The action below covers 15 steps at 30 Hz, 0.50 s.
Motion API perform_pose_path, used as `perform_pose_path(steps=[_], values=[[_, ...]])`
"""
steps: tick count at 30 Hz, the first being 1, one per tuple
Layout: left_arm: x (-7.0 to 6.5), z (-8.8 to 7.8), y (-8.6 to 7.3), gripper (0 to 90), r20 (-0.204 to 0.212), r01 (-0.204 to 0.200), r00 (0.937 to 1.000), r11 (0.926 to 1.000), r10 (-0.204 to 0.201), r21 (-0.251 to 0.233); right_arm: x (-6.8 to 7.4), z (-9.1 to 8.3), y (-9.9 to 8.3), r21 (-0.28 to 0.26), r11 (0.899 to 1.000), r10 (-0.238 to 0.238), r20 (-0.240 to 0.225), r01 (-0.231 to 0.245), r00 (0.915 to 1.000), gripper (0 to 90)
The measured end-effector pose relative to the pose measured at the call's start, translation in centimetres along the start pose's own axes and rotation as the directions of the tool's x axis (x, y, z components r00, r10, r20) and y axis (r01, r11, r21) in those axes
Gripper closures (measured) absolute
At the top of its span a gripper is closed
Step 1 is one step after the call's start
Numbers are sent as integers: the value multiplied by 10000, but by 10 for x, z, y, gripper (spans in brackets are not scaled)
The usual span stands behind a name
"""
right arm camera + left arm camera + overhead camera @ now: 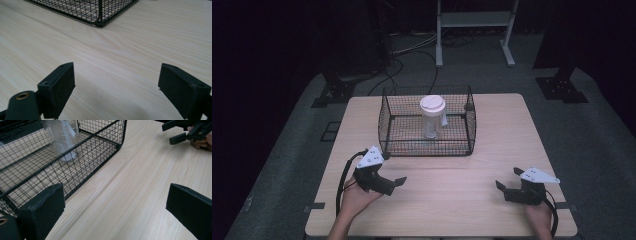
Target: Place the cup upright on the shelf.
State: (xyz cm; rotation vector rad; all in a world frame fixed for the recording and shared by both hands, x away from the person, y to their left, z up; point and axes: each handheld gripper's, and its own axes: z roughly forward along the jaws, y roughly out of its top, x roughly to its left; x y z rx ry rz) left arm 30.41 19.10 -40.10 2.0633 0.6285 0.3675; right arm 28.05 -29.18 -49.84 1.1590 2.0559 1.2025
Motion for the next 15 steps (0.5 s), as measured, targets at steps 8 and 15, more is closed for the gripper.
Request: perform_pose_path(steps=[8, 15], values=[[2, -8, -27, 13, -231, 469, 9986, 9985, -476, -271, 1, -1, 0, -56, 10000, -22, 7, 22, 10000, 129], [-7, -21, -58, 13, -504, 1085, 9919, 9835, -1169, -1450, 1, -1, 0, -120, 9999, -90, -17, 90, 10000, 129]])
